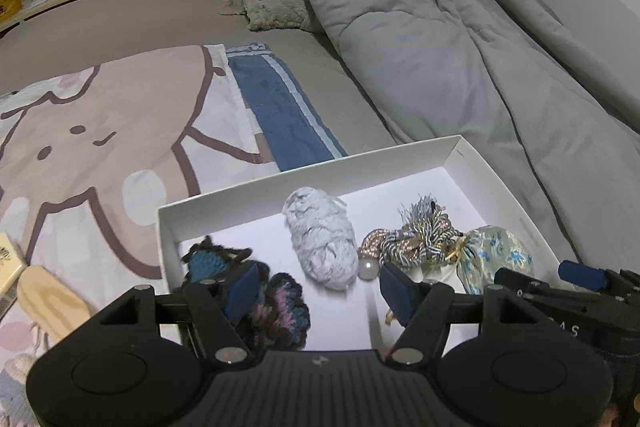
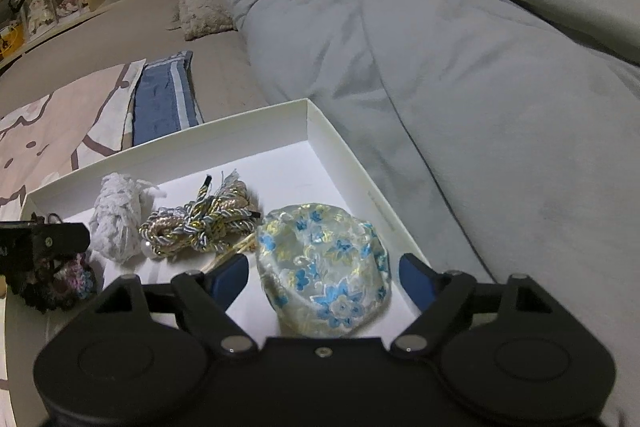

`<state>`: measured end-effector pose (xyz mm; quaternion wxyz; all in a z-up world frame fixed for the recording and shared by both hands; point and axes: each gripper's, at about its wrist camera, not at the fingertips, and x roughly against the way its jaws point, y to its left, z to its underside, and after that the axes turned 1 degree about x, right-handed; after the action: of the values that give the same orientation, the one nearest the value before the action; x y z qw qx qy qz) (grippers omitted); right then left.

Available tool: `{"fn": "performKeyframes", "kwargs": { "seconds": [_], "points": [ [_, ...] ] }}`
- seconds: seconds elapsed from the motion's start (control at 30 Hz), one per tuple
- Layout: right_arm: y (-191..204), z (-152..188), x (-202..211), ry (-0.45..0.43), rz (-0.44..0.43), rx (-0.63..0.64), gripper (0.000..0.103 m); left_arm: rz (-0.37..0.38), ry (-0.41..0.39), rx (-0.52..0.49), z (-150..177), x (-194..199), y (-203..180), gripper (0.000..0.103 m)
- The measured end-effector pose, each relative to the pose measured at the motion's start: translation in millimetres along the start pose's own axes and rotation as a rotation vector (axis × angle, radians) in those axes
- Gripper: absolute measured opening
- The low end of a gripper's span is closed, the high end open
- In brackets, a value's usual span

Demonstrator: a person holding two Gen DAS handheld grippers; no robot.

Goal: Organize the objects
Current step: 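Open both tools and withdraw them from the box, then move both tools toward the pink and grey crochet dolls on the sheet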

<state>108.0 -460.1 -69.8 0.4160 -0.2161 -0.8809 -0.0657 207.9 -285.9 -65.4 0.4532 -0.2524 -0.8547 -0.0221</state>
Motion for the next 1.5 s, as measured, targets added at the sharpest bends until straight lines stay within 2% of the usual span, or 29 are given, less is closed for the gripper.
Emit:
{"fn": "performKeyframes", "kwargs": {
  "seconds": [0.17, 0.47, 0.67, 1.03, 1.5],
  "points": [
    [4.1, -1.3, 15.3, -0.032, 0.006, 0.016, 0.085, -0.005, -0.014, -0.006, 4.7, 21.4, 4.6, 0.068],
    [14.4, 4.9, 46.3, -0.065, 0.010, 0.022, 0.088, -0.041, -0.048, 0.005, 19.8, 60.5, 19.5, 0.075],
    [21.4, 11.0, 66.0, -0.074, -0.022, 0.044, 0.094, -0.056, -0.063, 0.010, 33.7, 80.8, 29.0, 0.084],
    [28.5, 30.0, 95.8, -0.073, -0.010, 0.066, 0.099, -0.064, -0.091, 0.017, 60.7, 110.5, 43.6, 0.100],
    [38.3, 54.2, 141.6, -0.119, 0.019, 0.082, 0.103, -0.084, -0.128, 0.001, 88.4, 148.6, 59.8, 0.103]
  ]
}}
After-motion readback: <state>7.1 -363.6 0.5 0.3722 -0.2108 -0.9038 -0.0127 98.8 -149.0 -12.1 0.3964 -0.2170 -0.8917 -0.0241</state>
